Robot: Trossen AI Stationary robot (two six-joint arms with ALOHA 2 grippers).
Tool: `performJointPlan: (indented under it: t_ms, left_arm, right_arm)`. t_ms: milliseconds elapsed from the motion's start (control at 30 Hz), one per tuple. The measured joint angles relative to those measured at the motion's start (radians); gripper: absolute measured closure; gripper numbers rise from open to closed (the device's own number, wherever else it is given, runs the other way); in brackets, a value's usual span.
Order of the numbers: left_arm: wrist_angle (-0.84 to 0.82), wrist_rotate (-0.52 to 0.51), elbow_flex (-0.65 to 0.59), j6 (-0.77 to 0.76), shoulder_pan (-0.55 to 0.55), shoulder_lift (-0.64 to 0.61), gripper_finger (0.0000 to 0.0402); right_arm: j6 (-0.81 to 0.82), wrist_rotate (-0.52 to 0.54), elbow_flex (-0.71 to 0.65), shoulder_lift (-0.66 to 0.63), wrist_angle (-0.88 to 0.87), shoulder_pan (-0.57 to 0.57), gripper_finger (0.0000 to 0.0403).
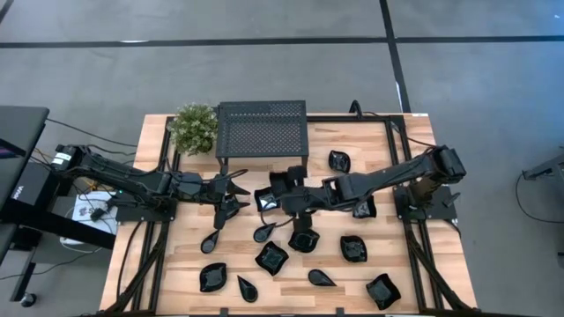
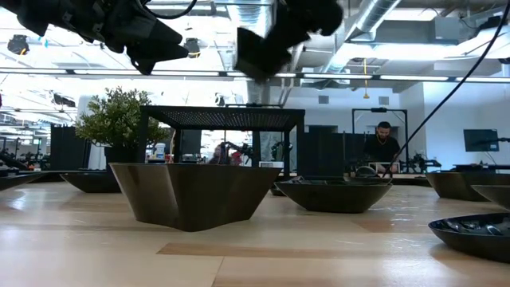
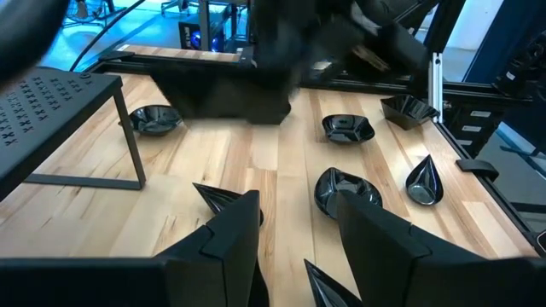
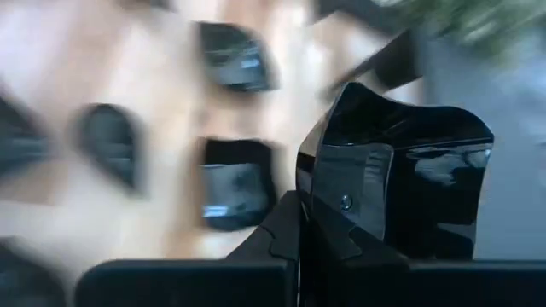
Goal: Pick & Place Mini shaped plates
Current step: Put the black distorted square plate on the shelf, then stack the black distorted square plate on top of the black distorted square plate on the shelf
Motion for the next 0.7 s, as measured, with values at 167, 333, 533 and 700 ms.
performJointPlan:
  t_ms: [167,333,533,700]
  left_arm:
    - [0.000,0.000,0.000,0.000,0.000,0.000,0.0243]
    - [0.000,0.002,0.000,0.000,0.000,0.000,0.0243]
    - [0.000,0.002,0.000,0.000,0.000,0.000,0.0243]
    - [0.000,0.001,0.000,0.000,0.000,0.000,0.0243]
  right_arm:
    - [-0.152,0.192,0.051,0.000,-0.001,-0.055,0.0398]
    - [-0.210,0.201,0.064,0.000,-0.004,-0.170,0.0378]
    - [-0.226,0.023,0.064,0.000,-0.031,-0.321,0.0363]
    - [-0.225,-0.152,0.063,0.000,-0.030,-0.411,0.0375]
